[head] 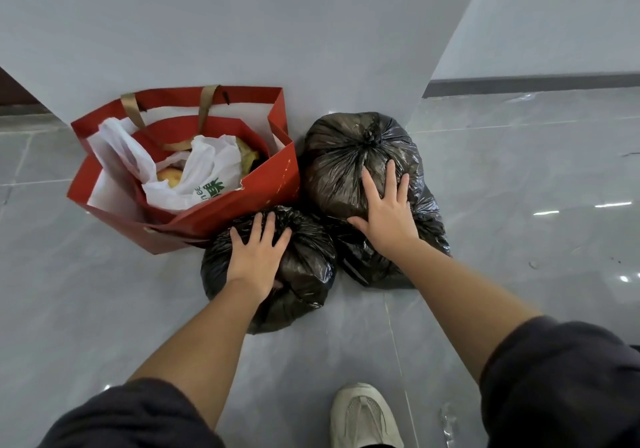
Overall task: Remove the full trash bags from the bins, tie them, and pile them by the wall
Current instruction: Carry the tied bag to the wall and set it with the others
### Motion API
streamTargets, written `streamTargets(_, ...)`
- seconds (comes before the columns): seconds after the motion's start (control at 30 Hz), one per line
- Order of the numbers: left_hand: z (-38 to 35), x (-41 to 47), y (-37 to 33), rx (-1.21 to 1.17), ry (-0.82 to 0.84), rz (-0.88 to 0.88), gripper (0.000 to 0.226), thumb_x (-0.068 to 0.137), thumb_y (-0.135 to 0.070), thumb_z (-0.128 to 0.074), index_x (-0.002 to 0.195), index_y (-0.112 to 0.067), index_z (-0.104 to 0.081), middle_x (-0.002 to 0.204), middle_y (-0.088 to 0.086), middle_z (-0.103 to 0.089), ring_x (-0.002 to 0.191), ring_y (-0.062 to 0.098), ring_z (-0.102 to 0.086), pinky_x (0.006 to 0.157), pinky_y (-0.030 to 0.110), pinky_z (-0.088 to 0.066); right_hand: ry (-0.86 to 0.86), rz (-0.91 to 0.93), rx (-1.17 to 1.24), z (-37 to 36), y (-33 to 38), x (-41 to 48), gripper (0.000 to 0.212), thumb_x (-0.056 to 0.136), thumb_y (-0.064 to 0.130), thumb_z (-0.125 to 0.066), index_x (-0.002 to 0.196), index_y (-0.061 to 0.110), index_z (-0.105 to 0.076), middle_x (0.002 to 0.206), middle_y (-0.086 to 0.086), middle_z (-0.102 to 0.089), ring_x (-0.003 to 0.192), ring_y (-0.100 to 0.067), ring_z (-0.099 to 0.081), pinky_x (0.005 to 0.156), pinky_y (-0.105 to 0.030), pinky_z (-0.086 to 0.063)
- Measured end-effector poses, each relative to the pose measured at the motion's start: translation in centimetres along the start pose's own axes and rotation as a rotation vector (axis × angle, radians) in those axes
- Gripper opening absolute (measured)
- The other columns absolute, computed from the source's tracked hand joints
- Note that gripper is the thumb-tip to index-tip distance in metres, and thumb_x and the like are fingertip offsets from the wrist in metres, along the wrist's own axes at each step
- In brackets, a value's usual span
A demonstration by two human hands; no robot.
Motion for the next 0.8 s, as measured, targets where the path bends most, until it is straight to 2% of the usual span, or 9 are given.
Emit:
streamTargets(0.2,0.5,-1.8,-0.1,-0.07,-0.078,-0.059,0.113,0.075,-0.062,-0.063,0.148,-0.028,0.017,0.157,0.018,0.017,0.145,0.037,0.006,0.112,0.059,-0.02,-0.015,0.05,0.027,0.9,-0.4,-1.3,0.098,0.081,0.057,-0.061,0.148,0.04,0.008,0.158,-0.007,0.019,0.143,-0.043,0.011,0.107,-0.066,-0.025)
streamTargets(0.3,0.6,-3.9,-0.8,-0.094,-0.157,-0.118,0.111,0.071,-0.065,-0.061,0.149,-0.031,0.011,0.158,0.016,0.015,0.146,0.038,0.003,0.108,0.065,-0.021,-0.053,0.067,0.015,1.1,-0.7,-3.2,0.102,0.078,0.053,-0.067,0.148,0.039,0.006,0.159,-0.007,0.018,0.144,-0.041,0.01,0.106,-0.068,-0.026)
streamTargets(0.4,0.8,-5.3,-2.8,-0.13,-0.221,-0.199,0.107,0.065,-0.071,-0.058,0.149,-0.034,-0.003,0.16,0.013,0.003,0.146,0.04,-0.001,0.102,0.072,-0.021,-0.066,-0.114,0.115,0.0,-3.1,-5.4,0.106,0.077,0.05,-0.07,0.148,0.039,0.008,0.159,-0.006,0.017,0.145,-0.039,0.006,0.104,-0.067,-0.026)
streamTargets(0.53,0.5,-5.1,-6.5,-0.07,-0.168,-0.272,0.108,0.07,-0.069,-0.059,0.147,-0.039,0.012,0.155,0.009,0.028,0.142,0.041,0.019,0.099,0.077,0.0,0.132,-0.474,0.258,-5.1,-7.4,-7.5,0.116,0.074,0.045,-0.075,0.145,0.04,0.016,0.159,-0.007,0.017,0.144,-0.044,0.002,0.105,-0.065,-0.028)
streamTargets(0.6,0.0,-4.4,-7.1,-0.045,-0.133,-0.249,0.109,0.074,-0.06,-0.064,0.145,-0.04,0.015,0.153,0.008,0.032,0.141,0.041,0.024,0.098,0.079,0.002,0.256,-0.589,0.32,-7.6,-8.4,-8.1,0.117,0.074,0.045,-0.076,0.146,0.04,0.015,0.158,-0.009,0.017,0.142,-0.05,-0.001,0.108,-0.06,-0.025)
streamTargets(0.7,-0.8,-3.2,-6.6,-0.046,-0.097,-0.177,0.099,0.081,-0.045,-0.064,0.146,-0.04,0.011,0.155,0.011,0.028,0.14,0.041,0.025,0.099,0.078,-0.003,0.341,-0.624,0.358,-9.5,-8.3,-7.7,0.118,0.069,0.048,-0.078,0.148,0.039,0.008,0.158,-0.013,0.013,0.139,-0.051,-0.014,0.112,-0.054,-0.021)
streamTargets(0.8,-1.1,-2.2,-5.6,-0.026,-0.085,-0.145,0.094,0.084,-0.04,-0.062,0.146,-0.041,0.008,0.156,0.014,0.024,0.14,0.041,0.025,0.1,0.077,-0.004,0.307,-0.556,0.432,-9.6,-7.4,-6.1,0.119,0.065,0.046,-0.082,0.149,0.04,0.002,0.157,-0.021,0.01,0.136,-0.046,-0.029,0.11,-0.049,-0.033)
Point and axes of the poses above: each hand's wrist, its own x-axis towards the middle knuckle, its own z-axis out of the back of the hand, y = z × x, the point moved 8 cm from there along x, towards the middle knuckle
